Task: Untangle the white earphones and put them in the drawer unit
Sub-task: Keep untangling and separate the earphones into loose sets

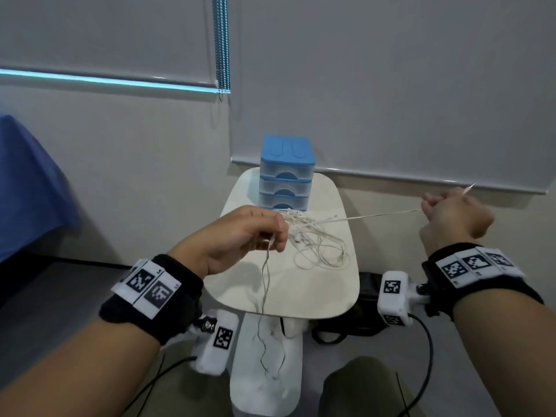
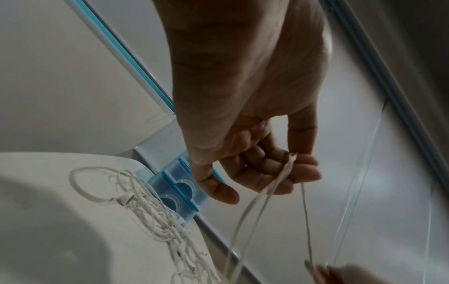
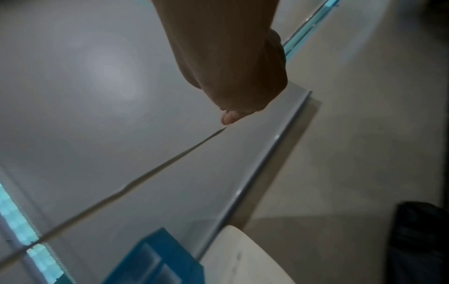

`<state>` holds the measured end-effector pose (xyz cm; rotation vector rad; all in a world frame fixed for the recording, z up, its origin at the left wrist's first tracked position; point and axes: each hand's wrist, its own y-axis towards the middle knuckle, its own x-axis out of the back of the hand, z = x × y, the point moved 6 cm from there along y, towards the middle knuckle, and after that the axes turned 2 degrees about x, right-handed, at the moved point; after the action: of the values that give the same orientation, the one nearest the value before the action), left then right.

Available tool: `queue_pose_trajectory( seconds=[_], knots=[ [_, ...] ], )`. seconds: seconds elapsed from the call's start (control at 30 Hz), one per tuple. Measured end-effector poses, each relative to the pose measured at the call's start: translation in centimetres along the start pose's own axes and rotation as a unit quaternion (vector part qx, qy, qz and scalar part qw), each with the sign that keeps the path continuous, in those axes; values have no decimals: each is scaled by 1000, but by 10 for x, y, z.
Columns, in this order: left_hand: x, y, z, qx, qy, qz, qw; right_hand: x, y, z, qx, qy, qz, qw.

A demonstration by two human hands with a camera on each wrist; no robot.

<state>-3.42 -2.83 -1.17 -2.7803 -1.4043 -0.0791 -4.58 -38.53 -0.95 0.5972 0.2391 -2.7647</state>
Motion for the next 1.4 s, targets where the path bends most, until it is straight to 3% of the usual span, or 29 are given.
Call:
queue_pose_trajectory(
  seconds=[0.17, 0.27, 0.4, 0.5, 0.57, 0.63, 0.7, 0.77, 0.87, 0.9, 0.97, 1.17, 1.23, 1.3, 1.4],
  knots=[
    [0, 7, -11, -16, -64, 2, 998, 35, 4, -42, 8, -90, -29, 996],
    [-1, 7, -11, -12, -43, 10, 999, 60, 21, -62, -2, -141, -32, 989],
    [-12, 8, -1, 11, -1, 27, 1000, 63, 28, -78, -42, -184, 85, 978],
    [-21, 10, -3, 20, 26, 25, 999, 55, 17, -92, -117, -255, 114, 953],
    [-24, 12, -8, 23, 56, 17, 998, 47, 0, -102, -154, -281, 170, 932],
    [-28, 14, -13, 27, 84, 15, 996, 33, -13, -100, -105, -305, 218, 921],
    [-30, 17, -17, 31, 101, 10, 994, 6, -39, -77, -23, -287, 311, 906],
    [-30, 20, -21, 31, 118, -6, 992, -27, -91, -49, 4, -243, 455, 857],
    [-25, 24, -24, 15, 127, -41, 991, -51, -171, -26, -47, -246, 647, 720],
    [-21, 24, -24, 10, 123, -54, 991, -54, -186, -24, -48, -271, 681, 679],
    [-10, 22, -21, 4, 114, -79, 990, -56, -199, -22, -24, -307, 701, 644],
    [7, 7, -7, -21, 63, -93, 993, -61, -192, -18, 66, -319, 702, 633],
    [10, 4, -3, -20, 62, -83, 994, -62, -187, -14, 62, -292, 676, 674],
    [15, -2, 5, -15, 60, -80, 995, -60, -176, -8, -21, -195, 641, 742],
    [26, -13, 22, -12, 50, -99, 994, -50, -150, 0, -60, -152, 590, 791]
  ],
)
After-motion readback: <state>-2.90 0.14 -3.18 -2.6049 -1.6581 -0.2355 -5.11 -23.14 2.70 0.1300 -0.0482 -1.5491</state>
